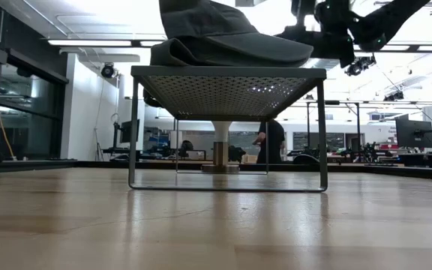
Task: Pick & Place hat
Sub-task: Stack the black cap on the black cap on the shelf
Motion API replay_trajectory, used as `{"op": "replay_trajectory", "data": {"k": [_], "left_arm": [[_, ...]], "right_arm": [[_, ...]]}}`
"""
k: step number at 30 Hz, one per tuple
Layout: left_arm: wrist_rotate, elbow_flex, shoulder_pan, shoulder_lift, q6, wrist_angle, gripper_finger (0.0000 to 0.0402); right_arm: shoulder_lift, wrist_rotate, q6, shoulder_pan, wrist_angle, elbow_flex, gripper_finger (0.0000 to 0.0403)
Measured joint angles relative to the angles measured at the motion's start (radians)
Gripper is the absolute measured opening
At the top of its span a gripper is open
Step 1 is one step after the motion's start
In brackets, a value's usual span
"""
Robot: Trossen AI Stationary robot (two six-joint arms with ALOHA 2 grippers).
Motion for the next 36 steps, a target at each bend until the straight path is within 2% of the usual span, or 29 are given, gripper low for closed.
{"op": "replay_trajectory", "data": {"k": [12, 17, 24, 29, 36], "left_arm": [[-0.021, -0.001, 0.000, 0.014, 0.008, -0.002, 0.0260], [-0.035, -0.001, 0.000, 0.015, 0.008, 0.001, 0.0259], [-0.051, -0.001, 0.000, 0.014, 0.008, 0.003, 0.0259], [-0.054, -0.001, 0.000, 0.014, 0.008, 0.004, 0.0259], [-0.054, -0.001, 0.000, 0.014, 0.008, 0.004, 0.0259]], "right_arm": [[-0.001, 0.000, -0.041, 0.000, -0.235, 0.001, 0.0009], [-0.001, 0.003, -0.043, 0.000, -0.245, 0.001, 0.0009], [-0.001, 0.002, -0.057, 0.000, -0.268, 0.001, 0.0031], [-0.001, -0.001, -0.060, 0.000, -0.264, 0.001, 0.0063], [-0.001, -0.010, -0.085, 0.000, -0.265, 0.000, 0.0136]]}}
